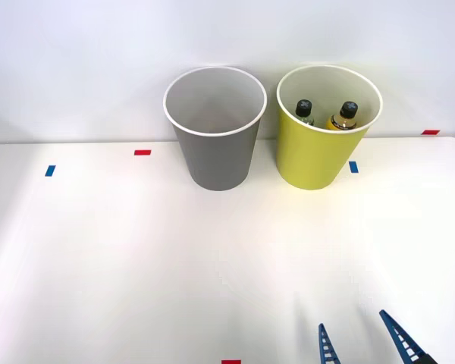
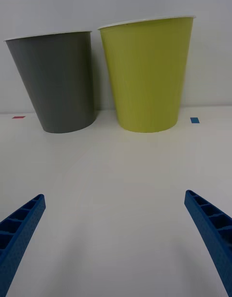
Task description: Put cans in the gray bin, plastic bottles in the light green bin
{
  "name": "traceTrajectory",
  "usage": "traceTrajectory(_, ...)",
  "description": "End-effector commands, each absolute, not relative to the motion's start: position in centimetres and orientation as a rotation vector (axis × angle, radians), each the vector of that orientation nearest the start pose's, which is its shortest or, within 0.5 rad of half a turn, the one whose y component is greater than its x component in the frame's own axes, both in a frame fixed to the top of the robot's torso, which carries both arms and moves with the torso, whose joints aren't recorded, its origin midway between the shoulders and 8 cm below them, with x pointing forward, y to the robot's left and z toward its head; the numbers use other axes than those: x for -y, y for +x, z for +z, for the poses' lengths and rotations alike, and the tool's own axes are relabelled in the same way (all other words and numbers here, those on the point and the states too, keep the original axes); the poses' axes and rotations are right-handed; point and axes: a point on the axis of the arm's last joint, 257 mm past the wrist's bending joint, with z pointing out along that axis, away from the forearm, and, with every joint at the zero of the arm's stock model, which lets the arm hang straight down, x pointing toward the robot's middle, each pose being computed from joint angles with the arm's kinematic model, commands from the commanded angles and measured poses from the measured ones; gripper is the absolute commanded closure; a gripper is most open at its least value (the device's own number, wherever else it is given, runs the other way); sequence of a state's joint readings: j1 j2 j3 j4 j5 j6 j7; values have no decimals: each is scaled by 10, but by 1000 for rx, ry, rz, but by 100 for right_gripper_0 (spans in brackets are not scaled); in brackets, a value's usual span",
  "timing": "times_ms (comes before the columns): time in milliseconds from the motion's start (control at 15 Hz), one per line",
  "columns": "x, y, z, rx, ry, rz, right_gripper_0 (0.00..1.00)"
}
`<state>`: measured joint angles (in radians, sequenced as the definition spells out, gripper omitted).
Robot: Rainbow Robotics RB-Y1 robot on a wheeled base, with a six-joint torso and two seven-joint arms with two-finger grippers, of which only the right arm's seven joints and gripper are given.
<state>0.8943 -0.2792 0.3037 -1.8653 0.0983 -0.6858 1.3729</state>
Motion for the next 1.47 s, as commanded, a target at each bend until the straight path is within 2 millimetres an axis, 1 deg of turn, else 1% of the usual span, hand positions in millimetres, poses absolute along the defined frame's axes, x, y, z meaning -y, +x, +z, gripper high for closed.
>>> traceTrajectory(67,194,246,-270,-1508,-115,203,0)
traceTrajectory(1467,194,246,-270,-1508,-115,203,0)
